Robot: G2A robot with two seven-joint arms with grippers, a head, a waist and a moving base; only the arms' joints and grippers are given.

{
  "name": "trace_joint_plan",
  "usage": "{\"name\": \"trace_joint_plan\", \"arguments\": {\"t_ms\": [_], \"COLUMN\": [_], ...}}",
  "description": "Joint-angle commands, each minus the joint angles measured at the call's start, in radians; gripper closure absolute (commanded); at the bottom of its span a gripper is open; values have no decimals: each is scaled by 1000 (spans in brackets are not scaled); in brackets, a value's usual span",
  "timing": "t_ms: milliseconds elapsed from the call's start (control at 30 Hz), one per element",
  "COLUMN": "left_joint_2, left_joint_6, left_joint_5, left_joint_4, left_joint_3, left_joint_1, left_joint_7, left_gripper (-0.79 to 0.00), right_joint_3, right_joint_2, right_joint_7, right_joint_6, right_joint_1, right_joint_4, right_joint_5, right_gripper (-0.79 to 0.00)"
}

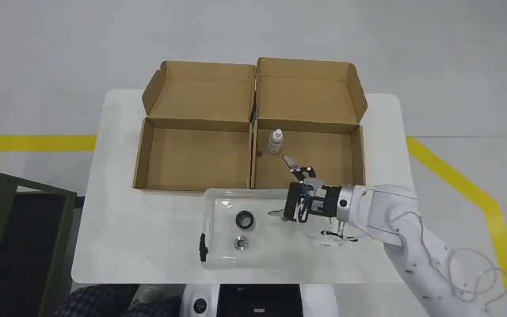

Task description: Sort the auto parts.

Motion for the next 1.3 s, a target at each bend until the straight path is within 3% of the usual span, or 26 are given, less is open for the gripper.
{"name": "trace_joint_plan", "arguments": {"t_ms": [0, 567, 933, 1100, 1267], "left_joint_2": [0, 0, 0, 0, 0], "left_joint_6": [0, 0, 0, 0, 0], "left_joint_5": [0, 0, 0, 0, 0], "left_joint_4": [0, 0, 0, 0, 0], "left_joint_3": [0, 0, 0, 0, 0], "left_joint_1": [0, 0, 0, 0, 0], "left_joint_7": [0, 0, 0, 0, 0], "left_gripper": [-785, -785, -785, -785, -785], "right_joint_3": [9, 19, -36, -56, -73], "right_joint_2": [6, 31, 31, 27, 26], "right_joint_7": [3, -3, 116, 173, 233], "right_joint_6": [-22, -97, -60, -39, -35], "right_joint_1": [-31, -173, -154, -133, -115], "right_joint_4": [-23, -49, -39, -25, -10], "right_joint_5": [-23, -106, -161, -154, -134], "right_gripper": [-785, -785, -785, -683, -693]}}
